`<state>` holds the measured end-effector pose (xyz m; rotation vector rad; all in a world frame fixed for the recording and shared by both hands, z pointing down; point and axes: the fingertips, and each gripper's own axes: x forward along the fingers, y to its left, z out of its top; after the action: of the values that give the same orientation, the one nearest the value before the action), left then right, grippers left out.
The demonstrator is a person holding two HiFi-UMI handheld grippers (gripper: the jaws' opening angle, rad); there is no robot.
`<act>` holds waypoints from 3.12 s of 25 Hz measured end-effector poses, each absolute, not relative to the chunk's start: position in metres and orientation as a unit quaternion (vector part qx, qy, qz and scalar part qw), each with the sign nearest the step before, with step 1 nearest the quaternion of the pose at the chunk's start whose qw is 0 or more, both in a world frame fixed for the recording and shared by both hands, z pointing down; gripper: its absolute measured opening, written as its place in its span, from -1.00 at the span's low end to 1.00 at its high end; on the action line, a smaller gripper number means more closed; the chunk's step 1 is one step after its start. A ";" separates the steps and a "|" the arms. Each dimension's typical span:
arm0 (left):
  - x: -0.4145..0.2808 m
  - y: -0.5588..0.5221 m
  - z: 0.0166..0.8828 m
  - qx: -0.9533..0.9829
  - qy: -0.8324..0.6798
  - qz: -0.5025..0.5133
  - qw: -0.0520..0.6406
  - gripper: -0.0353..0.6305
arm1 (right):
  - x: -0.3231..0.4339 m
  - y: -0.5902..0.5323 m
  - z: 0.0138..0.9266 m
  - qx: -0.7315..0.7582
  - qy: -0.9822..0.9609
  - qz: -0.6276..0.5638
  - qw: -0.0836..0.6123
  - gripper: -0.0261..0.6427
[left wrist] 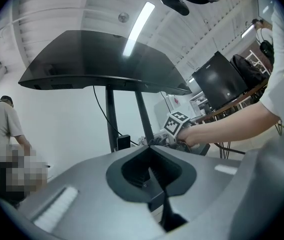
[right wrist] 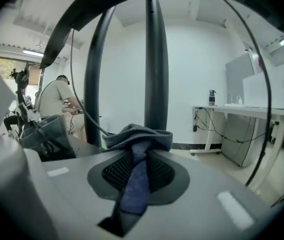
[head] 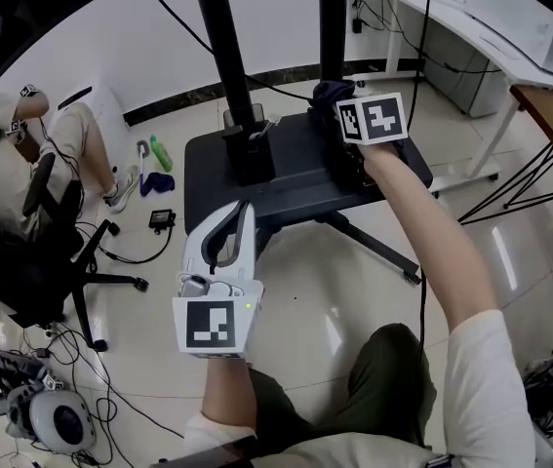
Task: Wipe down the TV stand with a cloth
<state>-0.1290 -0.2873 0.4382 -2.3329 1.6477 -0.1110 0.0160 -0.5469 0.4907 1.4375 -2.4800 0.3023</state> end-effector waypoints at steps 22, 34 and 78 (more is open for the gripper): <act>-0.063 -0.286 0.447 -0.833 0.530 -0.061 0.147 -0.69 | 0.101 -0.382 0.461 0.481 -0.877 -0.022 0.002 -0.71; -0.065 -0.276 0.443 -0.817 0.554 -0.060 0.150 -0.69 | 0.118 -0.590 0.516 0.515 -0.820 0.156 0.195 -0.70; -0.226 -0.252 0.535 -0.700 0.705 -0.037 0.111 -0.69 | -0.092 -0.312 0.597 0.438 -0.885 -0.126 -0.097 -0.69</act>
<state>-0.2262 -0.2521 0.5354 -2.0545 2.0706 -0.1072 -0.0916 -0.3122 0.5967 1.4693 -2.9660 -0.4219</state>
